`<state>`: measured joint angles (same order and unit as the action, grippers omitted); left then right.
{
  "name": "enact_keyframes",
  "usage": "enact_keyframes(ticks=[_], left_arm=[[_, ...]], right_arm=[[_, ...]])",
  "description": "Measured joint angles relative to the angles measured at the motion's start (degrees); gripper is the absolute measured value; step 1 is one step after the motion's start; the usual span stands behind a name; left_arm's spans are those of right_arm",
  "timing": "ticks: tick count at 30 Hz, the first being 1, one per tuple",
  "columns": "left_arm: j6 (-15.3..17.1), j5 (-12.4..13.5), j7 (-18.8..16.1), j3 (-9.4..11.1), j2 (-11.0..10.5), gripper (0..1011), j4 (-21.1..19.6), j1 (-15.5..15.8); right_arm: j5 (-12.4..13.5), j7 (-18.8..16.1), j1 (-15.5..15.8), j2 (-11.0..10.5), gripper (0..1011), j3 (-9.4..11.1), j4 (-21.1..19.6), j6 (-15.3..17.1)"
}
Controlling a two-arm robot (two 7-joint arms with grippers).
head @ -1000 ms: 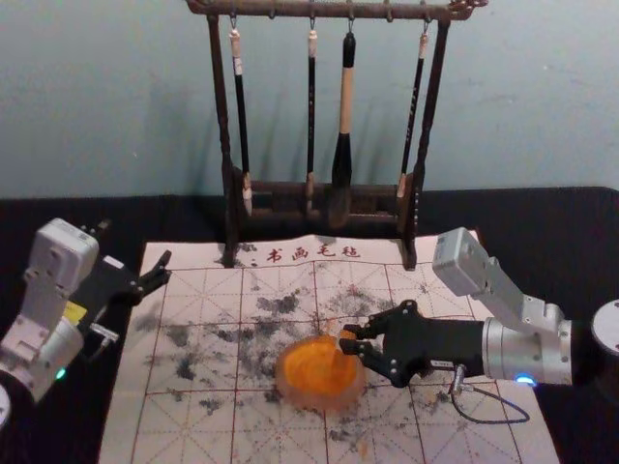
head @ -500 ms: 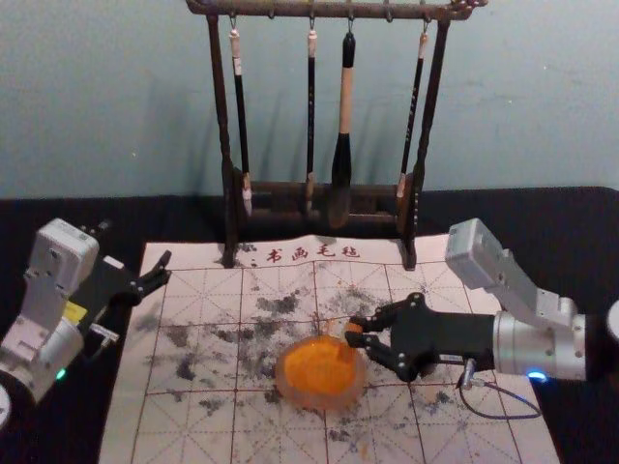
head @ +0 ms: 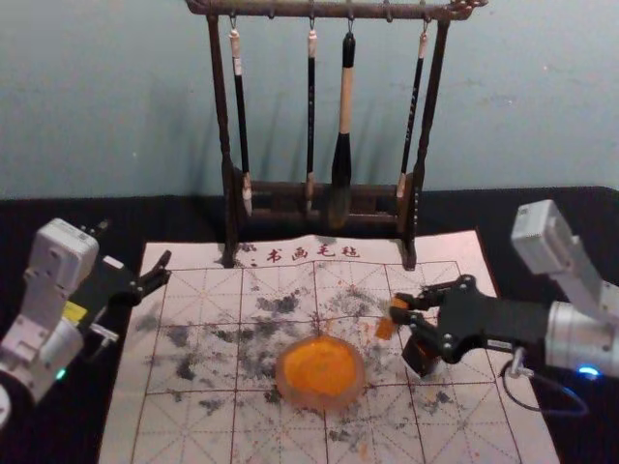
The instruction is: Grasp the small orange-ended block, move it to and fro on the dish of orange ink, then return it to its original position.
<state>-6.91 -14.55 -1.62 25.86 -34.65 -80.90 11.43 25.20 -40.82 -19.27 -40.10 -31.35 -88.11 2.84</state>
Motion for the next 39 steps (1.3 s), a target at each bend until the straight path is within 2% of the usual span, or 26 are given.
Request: enact_keyframes(ticks=[7,13,24,39], left_arm=[[0.0,0.0,0.0,0.0,0.0,1001,0.0,0.0],[0.0,0.0,0.0,0.0,0.0,1001,0.0,0.0],[0.0,0.0,0.0,0.0,0.0,1001,0.0,0.0],[0.0,0.0,0.0,0.0,0.0,1001,0.0,0.0]], right_arm=[[1.4,1.4,3.1,-2.4,104,2.7,-1.6,-0.4],[2.3,2.0,5.0,-3.2,104,4.2,-1.5,-0.5],[2.7,2.8,6.9,-3.4,104,5.9,-0.8,-0.6],[2.0,2.8,6.5,-2.2,104,6.1,1.4,-0.2]])
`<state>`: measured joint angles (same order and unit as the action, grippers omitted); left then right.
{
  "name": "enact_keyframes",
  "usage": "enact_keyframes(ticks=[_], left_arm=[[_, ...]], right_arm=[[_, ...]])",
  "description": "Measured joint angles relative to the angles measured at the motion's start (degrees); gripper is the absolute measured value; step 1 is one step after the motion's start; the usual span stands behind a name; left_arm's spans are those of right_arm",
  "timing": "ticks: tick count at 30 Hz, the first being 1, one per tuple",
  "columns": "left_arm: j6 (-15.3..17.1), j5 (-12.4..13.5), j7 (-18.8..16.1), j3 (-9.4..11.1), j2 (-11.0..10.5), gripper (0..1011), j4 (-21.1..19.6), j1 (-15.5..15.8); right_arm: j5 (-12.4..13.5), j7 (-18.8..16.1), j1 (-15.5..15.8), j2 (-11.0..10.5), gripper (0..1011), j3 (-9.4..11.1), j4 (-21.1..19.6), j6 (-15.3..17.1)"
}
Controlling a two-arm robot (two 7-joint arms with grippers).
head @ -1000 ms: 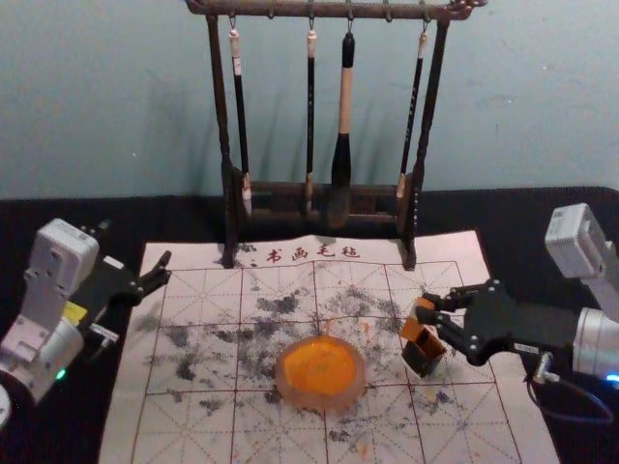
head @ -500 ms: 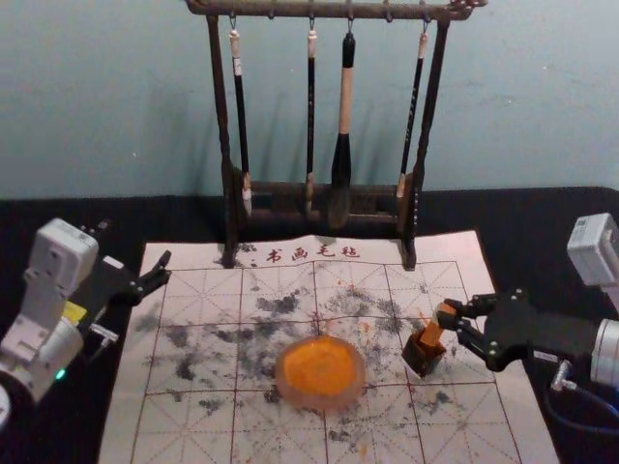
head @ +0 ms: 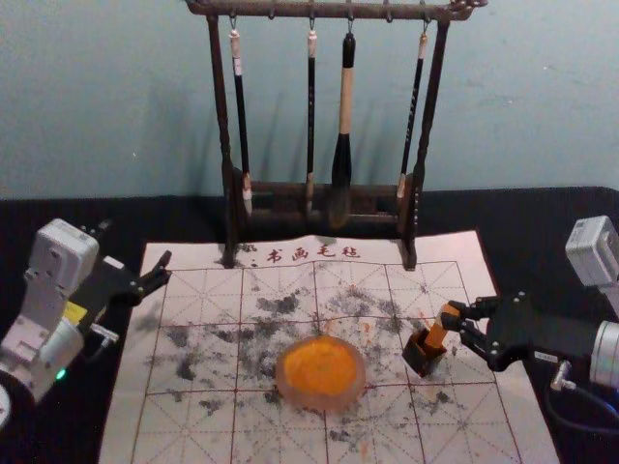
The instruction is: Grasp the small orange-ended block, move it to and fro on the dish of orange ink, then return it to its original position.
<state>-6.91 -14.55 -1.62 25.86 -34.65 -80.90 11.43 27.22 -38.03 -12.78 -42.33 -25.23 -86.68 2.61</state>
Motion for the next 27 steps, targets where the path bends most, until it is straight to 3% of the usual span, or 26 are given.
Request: enact_keyframes(ticks=[27], left_arm=[[0.0,0.0,0.0,0.0,0.0,1002,0.0,0.0]], right_arm=[[-1.4,-1.3,-1.9,1.9,103,-1.9,3.0,0.6]])
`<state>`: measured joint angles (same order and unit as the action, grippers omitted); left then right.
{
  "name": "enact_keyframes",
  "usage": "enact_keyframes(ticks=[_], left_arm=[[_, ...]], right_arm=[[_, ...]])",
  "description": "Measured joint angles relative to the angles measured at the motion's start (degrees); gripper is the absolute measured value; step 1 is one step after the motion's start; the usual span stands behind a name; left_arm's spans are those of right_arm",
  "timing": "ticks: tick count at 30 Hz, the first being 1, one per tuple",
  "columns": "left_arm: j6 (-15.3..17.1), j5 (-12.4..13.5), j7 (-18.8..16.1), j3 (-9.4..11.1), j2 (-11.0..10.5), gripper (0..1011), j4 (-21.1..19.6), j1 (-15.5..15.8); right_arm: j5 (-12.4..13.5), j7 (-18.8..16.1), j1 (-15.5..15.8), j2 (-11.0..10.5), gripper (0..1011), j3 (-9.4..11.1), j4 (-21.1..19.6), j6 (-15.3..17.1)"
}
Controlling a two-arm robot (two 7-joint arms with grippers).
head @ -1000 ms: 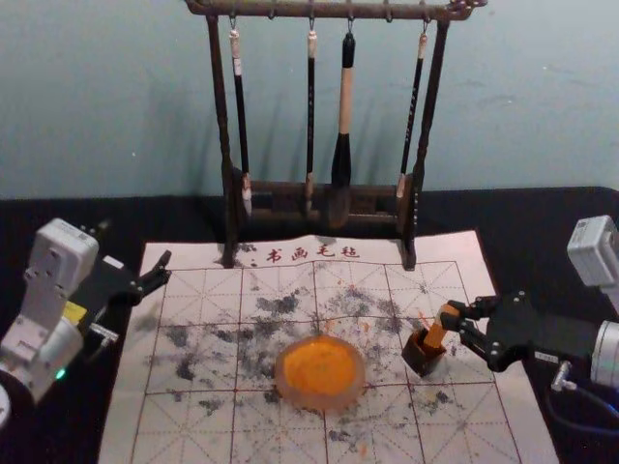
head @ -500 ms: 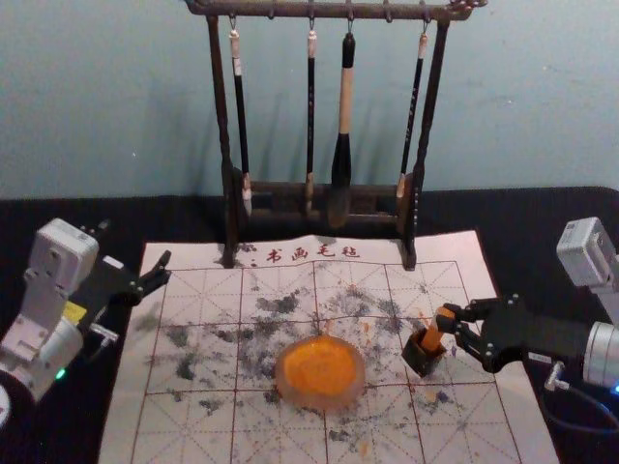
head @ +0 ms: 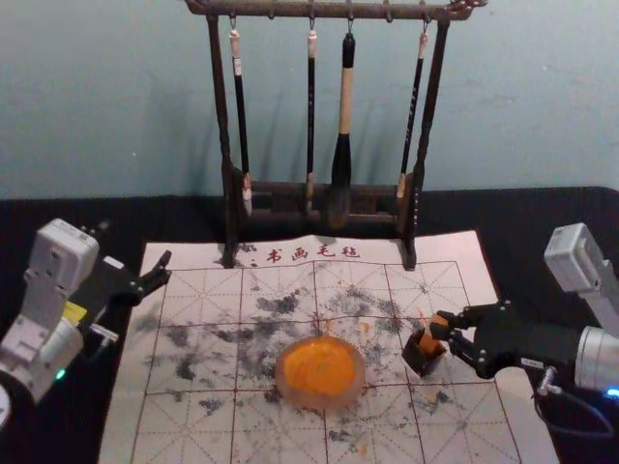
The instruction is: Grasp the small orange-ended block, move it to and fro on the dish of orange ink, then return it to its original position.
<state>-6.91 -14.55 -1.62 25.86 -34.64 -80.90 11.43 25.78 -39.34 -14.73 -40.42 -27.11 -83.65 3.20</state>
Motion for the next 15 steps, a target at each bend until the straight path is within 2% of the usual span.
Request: enact_keyframes(ticks=[15], left_arm=[[0.0,0.0,0.0,0.0,0.0,1001,0.0,0.0]], right_arm=[[-2.2,-0.4,-2.1,1.5,104,-2.1,2.9,0.7]])
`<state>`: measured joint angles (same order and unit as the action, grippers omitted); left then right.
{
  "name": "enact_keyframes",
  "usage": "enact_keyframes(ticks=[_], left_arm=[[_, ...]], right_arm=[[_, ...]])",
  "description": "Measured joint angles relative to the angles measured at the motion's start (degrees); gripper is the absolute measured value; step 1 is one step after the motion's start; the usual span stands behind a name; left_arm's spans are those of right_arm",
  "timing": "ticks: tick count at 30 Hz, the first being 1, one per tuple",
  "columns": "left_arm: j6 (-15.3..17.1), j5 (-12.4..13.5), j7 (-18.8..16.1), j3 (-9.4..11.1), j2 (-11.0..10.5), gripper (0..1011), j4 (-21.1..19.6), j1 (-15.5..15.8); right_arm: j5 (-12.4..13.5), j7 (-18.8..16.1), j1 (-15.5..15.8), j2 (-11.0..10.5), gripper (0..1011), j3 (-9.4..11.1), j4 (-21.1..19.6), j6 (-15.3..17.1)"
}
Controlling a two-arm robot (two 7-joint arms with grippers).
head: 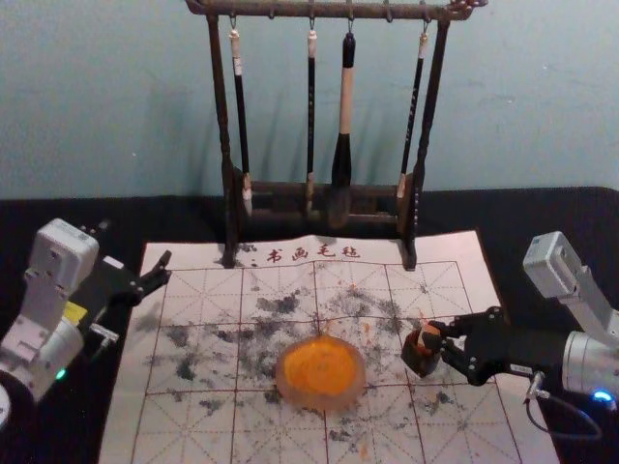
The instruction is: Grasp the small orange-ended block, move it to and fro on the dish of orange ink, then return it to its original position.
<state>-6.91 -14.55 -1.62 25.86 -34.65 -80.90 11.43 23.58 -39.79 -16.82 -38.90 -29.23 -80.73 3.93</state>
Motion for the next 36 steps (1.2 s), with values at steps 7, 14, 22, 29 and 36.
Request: enact_keyframes(ticks=[7,14,22,29,36], left_arm=[[0.0,0.0,0.0,0.0,0.0,1001,0.0,0.0],[0.0,0.0,0.0,0.0,0.0,1001,0.0,0.0],[0.0,0.0,0.0,0.0,0.0,1001,0.0,0.0],[0.0,0.0,0.0,0.0,0.0,1001,0.0,0.0],[0.0,0.0,0.0,0.0,0.0,1001,0.0,0.0]], right_arm=[[-0.2,-0.2,-0.4,0.2,104,-0.3,0.7,0.0],[-0.7,-0.2,-0.6,0.3,104,-0.5,0.9,0.0],[-1.0,-0.1,-0.6,0.2,103,-0.5,0.8,0.0],[-1.1,-0.1,-0.6,0.2,104,-0.5,0.8,0.0],[-1.1,-0.1,-0.6,0.2,104,-0.5,0.8,0.0]])
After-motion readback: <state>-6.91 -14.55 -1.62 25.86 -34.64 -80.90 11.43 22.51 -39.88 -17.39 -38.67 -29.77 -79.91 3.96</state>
